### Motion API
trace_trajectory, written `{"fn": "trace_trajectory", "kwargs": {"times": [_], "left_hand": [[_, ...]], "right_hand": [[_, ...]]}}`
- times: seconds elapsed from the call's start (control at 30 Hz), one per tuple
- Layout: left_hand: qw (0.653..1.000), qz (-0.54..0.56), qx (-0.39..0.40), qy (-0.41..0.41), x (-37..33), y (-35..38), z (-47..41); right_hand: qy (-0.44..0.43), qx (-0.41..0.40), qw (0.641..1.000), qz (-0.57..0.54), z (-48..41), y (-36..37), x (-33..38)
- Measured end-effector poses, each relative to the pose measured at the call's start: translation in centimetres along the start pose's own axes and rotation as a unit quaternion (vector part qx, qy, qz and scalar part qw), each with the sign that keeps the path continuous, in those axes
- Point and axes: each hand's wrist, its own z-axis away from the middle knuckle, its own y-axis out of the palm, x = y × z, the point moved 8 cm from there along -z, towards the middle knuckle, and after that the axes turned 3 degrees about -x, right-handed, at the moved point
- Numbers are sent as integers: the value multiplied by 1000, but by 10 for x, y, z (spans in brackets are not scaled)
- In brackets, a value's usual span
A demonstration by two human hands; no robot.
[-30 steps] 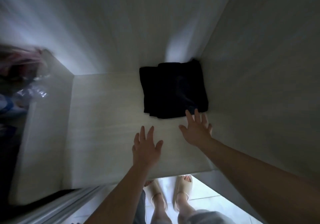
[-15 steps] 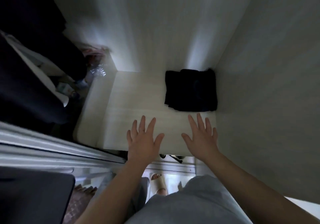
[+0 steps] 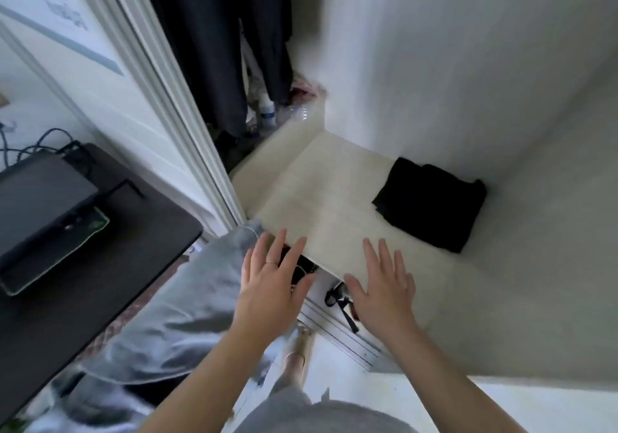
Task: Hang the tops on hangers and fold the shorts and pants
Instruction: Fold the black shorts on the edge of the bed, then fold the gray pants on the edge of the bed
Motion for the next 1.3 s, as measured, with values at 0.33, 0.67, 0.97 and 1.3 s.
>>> {"fn": "trace_trajectory", "kwargs": {"times": [0.33, 0.67, 0.97, 1.3], "left_hand": [[976, -56, -56, -202, 81, -30, 177], [887, -64, -143, -434, 178, -57, 385], [762, -39, -187, -619, 264, -64, 636], [647, 0, -207, -734, 320, -53, 878]], "right_hand": [[-234, 125, 964, -20, 117, 68, 108], [-492, 208, 845, 24, 272, 142, 255], [-628, 263, 729, 71, 468, 247, 365], [-692, 336, 620, 155, 675, 371, 438]]}}
